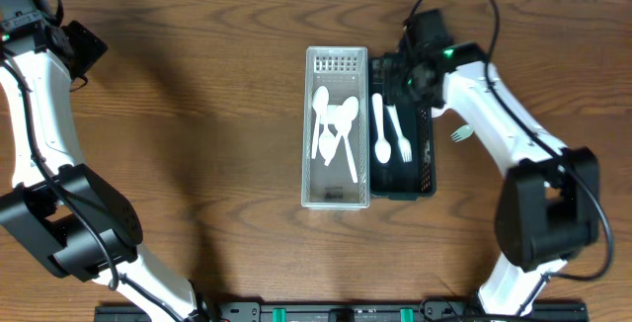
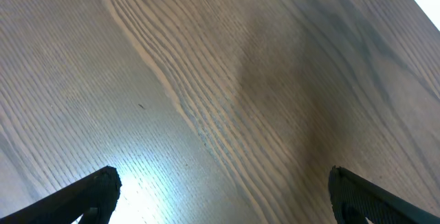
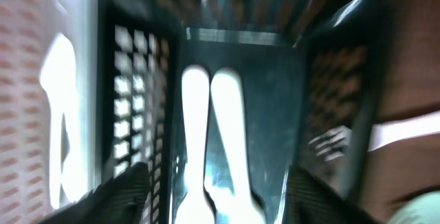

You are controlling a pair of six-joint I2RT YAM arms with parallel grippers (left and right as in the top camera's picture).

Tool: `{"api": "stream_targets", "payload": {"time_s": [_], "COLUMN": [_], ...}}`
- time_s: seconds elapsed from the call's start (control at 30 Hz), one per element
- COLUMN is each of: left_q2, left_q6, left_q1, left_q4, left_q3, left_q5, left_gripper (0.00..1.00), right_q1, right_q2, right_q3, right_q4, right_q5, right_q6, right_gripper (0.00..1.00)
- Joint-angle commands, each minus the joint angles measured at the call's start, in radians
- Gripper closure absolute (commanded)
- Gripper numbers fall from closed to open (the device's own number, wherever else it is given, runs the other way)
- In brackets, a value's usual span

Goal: Pack container
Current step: 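Carry the fork into the dark basket and release it, then return the right gripper and grasp the pale green fork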

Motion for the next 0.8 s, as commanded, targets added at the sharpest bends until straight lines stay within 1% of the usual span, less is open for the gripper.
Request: {"api": "stream_targets", "payload": {"time_s": [0.0, 0.07, 0.13, 0.2, 0.27, 0.4, 0.5, 0.6, 0.77], "left_q2": [-0.018, -0.018, -0.018, -0.018, -0.018, -0.018, -0.018, -0.018, -0.018], "left_q6": [0.009, 0.009, 0.009, 0.009, 0.009, 0.009, 0.009, 0.009, 0.009], "left_q1": [0.001, 0.001, 0.001, 0.001, 0.001, 0.001, 0.001, 0.001, 0.001], "left_q4": [0.001, 0.001, 0.001, 0.001, 0.001, 0.001, 0.001, 0.001, 0.001], "left_q3": [0.017, 0.017, 0.017, 0.017, 0.017, 0.017, 0.017, 0.017, 0.017], "left_q5": [-0.012, -0.012, -0.012, -0.012, -0.012, -0.012, -0.012, -0.012, -0.012], "left_gripper": [0.02, 0.02, 0.02, 0.02, 0.02, 0.02, 0.02, 0.02, 0.02], "right_q1": [-0.08, -0.142, -0.215, -0.29, -0.361, -0.454, -0.477, -0.47, -0.44], "right_q2": [-0.119, -0.138, -0.138, -0.124, -0.101, -0.029, 0.024, 0.071, 0.145], "right_q3": [0.059, 0.059, 0.058, 0.048, 0.032, 0.024, 0.024, 0.024, 0.024], "right_q4": [0.002, -0.015, -0.048, -0.082, -0.127, -0.196, -0.197, -0.192, -0.15], "right_q5": [0.107, 0.191, 0.237, 0.234, 0.232, 0.171, 0.111, 0.111, 0.095], "right_q6": [0.028, 0.06, 0.091, 0.126, 0.193, 0.287, 0.297, 0.324, 0.318], "right_gripper": [0.28, 0.28, 0.31, 0.34, 0.38, 0.43, 0.44, 0.42, 0.4]}}
